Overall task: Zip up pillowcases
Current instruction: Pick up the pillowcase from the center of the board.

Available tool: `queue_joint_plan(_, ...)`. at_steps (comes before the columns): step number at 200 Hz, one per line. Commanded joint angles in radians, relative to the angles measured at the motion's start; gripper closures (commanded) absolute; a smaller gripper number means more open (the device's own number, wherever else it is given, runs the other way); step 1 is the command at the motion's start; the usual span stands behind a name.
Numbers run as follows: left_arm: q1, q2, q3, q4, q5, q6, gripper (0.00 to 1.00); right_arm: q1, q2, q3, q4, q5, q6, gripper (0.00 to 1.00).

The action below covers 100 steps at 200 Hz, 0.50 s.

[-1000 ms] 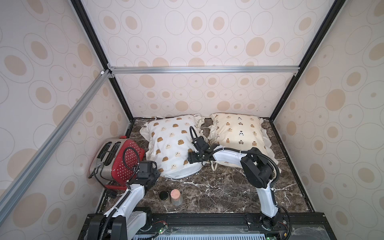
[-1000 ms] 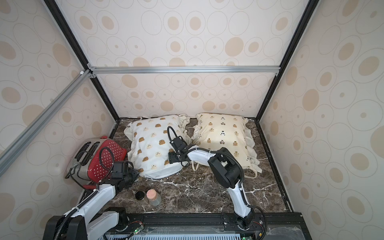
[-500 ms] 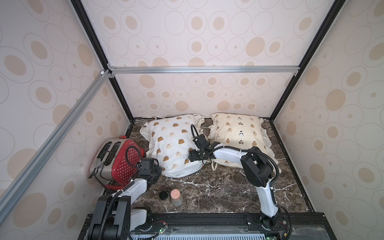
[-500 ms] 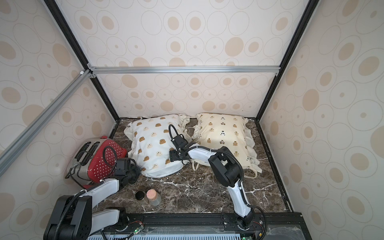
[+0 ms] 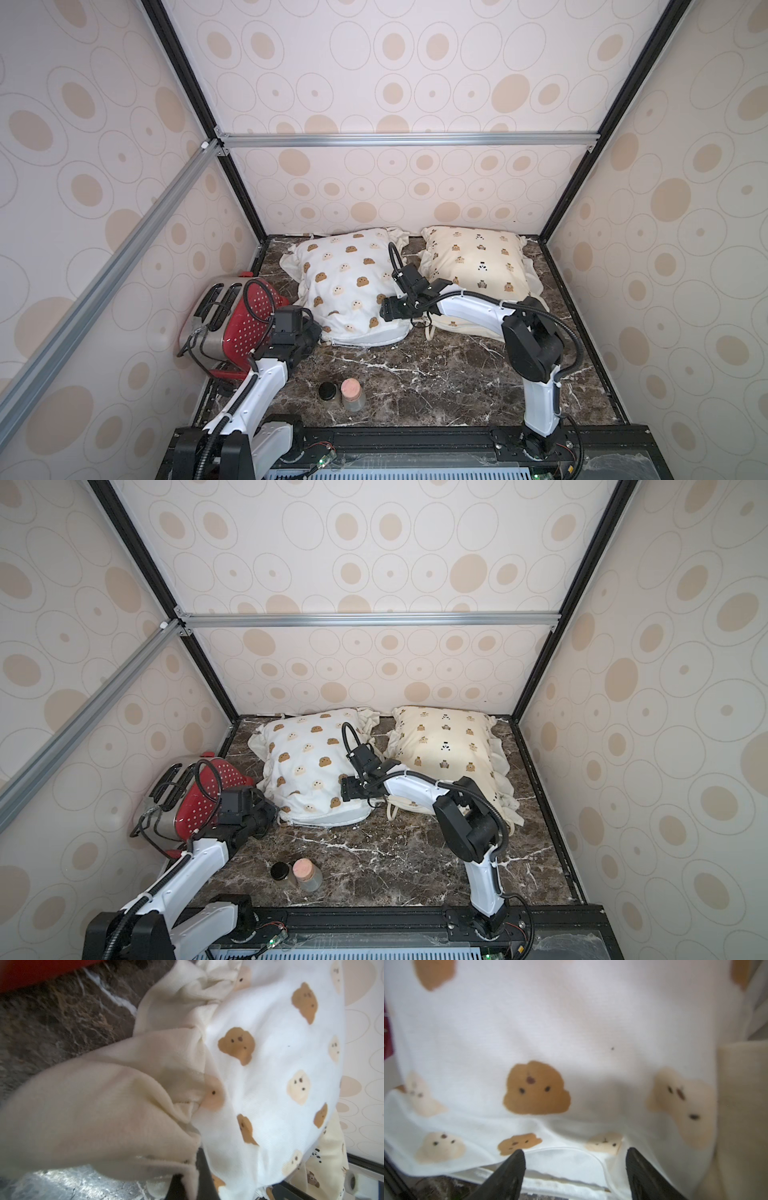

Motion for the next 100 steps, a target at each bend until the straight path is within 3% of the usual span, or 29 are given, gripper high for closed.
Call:
queue_joint_plan(1,0.003,-0.058,0.03,-0.091,0.016,0.02,1.0,-0.002,-0.086,-0.036,-0.021,-0.045,0.047,0.21)
queue_joint_plan(54,0.003,-0.103,0.082,-0.174,0.052,0.065,1.0,0.091,-0.174,-0.08,0.019,-0.124,0.115,0.21)
queue_joint_plan(100,0.003,-0.114,0.109,-0.191,0.081,0.082,1.0,0.187,-0.162,-0.092,0.09,-0.151,0.155,0.26)
